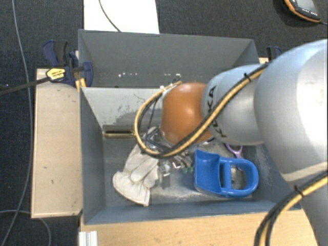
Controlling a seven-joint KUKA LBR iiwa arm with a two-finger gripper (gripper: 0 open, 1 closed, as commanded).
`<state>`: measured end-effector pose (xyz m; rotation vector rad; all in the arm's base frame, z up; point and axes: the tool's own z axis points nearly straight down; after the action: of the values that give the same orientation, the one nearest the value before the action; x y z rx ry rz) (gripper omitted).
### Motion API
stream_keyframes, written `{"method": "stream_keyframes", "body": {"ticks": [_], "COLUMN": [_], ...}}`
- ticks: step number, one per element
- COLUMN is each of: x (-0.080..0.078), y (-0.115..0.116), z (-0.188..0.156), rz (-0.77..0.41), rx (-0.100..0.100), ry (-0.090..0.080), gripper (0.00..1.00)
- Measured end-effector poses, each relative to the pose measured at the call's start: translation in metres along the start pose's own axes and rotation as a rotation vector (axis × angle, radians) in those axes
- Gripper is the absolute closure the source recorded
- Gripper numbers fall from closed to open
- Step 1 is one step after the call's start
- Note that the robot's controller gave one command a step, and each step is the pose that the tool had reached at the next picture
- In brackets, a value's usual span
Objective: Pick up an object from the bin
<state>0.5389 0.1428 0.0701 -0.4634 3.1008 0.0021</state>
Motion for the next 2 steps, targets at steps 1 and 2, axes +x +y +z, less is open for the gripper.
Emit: {"method": "stream_keyframes", "body": {"ticks": [1, 2], "x": [0.0320, 0.0320], "y": [0.0166, 0.0166], "z": [-0.0029, -0.0029], "rz": [0.109, 0.110], "rx": [-0.001, -0.002], "ry": [-0.013, -0.013], "gripper": [1.00, 1.00]}}
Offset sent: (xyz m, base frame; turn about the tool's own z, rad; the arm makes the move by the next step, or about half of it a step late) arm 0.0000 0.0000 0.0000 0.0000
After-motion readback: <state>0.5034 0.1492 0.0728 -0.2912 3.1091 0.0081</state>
